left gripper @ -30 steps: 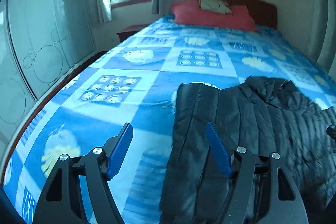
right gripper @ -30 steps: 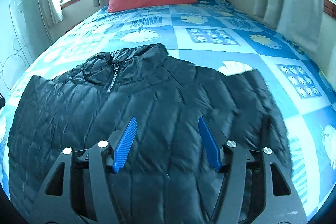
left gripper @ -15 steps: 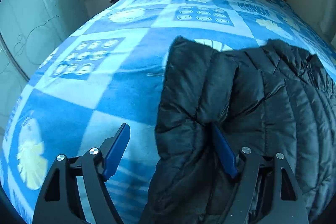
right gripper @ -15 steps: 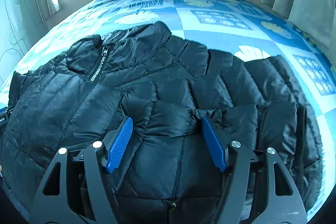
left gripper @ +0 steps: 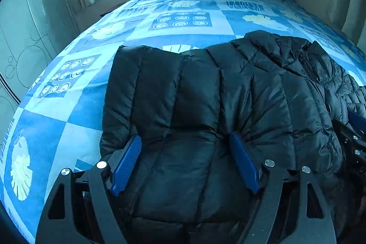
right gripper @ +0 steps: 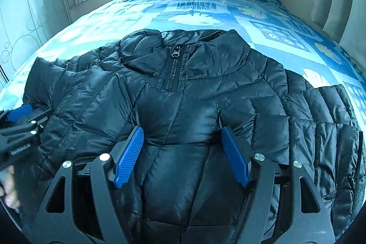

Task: Fold large clothes
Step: 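Grasp the jacket body with both tools and fold it over lengthwise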

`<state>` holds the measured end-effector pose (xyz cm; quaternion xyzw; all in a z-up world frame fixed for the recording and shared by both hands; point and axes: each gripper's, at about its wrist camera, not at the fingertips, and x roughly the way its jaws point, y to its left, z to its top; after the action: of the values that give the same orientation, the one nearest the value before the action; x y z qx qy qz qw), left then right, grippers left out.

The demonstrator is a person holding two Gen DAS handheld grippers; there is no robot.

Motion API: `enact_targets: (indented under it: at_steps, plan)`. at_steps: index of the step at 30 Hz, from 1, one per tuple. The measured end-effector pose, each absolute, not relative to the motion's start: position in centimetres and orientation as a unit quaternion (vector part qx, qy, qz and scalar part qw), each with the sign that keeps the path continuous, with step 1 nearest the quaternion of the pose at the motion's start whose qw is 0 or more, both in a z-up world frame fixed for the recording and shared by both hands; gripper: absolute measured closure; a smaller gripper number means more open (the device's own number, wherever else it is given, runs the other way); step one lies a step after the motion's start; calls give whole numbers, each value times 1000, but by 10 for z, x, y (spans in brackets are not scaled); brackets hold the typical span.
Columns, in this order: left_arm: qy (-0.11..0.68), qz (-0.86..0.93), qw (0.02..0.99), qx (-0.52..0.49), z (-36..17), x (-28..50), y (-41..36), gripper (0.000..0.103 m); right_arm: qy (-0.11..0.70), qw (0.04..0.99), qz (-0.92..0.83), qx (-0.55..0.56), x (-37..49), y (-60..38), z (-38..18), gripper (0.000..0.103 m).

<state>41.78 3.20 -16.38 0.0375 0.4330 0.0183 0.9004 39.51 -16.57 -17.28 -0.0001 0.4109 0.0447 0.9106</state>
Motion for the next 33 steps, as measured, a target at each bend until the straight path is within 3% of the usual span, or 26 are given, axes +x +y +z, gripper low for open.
enact_targets:
  at_steps: [7,12,17,24,33]
  plan:
    - [375,53,925,-1,-124,377,69,26,377,925,-27,25,352,-240,-148,33]
    - [459,34,887,-38,-178,398,95,21,422,902,-26,86,356,-289,-185,30]
    - [448,43,892,-48,-159,383,99,22,412,908,-18,69,329,-277,-156,31]
    - [416,30,908,-46,-134,278,121,22,407,912,-34,46,213,-304,-135,29]
    - [475,8,879,-37,-153,131,150,22,453,887,-80,40,62,-348,-153,27]
